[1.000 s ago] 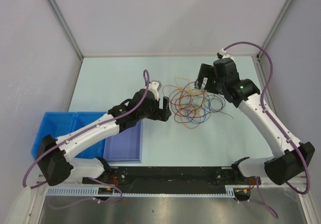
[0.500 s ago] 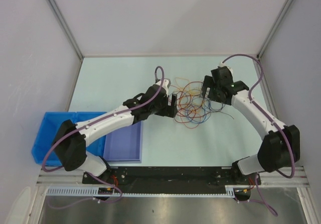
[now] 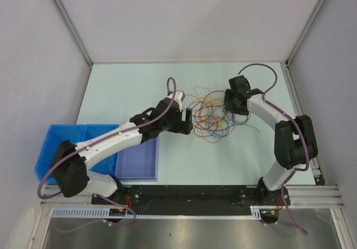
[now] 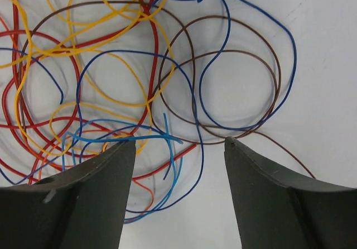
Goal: Untangle the cables
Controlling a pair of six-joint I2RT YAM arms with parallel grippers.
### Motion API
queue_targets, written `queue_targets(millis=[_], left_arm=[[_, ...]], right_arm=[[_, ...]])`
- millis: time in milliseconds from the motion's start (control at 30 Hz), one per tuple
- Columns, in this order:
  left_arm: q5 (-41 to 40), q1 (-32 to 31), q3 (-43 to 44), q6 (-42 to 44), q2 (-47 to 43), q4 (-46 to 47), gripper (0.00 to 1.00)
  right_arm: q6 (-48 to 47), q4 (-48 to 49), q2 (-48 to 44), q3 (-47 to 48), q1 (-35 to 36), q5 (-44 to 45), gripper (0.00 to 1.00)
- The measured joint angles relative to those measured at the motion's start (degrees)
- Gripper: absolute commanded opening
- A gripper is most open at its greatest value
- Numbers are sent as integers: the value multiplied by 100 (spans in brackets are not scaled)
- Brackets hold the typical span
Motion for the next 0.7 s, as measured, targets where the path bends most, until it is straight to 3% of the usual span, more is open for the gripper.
queue_targets(millis=[233, 500, 600, 700], left_arm=[[2, 0, -33, 2, -39, -28, 88], [2, 0, -33, 9, -162, -81, 88], [0, 0, -33, 9, -232, -105, 88], [-4, 0, -33, 11, -337, -157, 88]], right_arm=[[-168, 361, 109, 0, -68, -11, 46], [-466, 828, 122, -26, -70, -363, 8], [-535, 1025, 219, -81, -70, -551, 0], [-590, 1097, 317, -133, -39, -658, 0]])
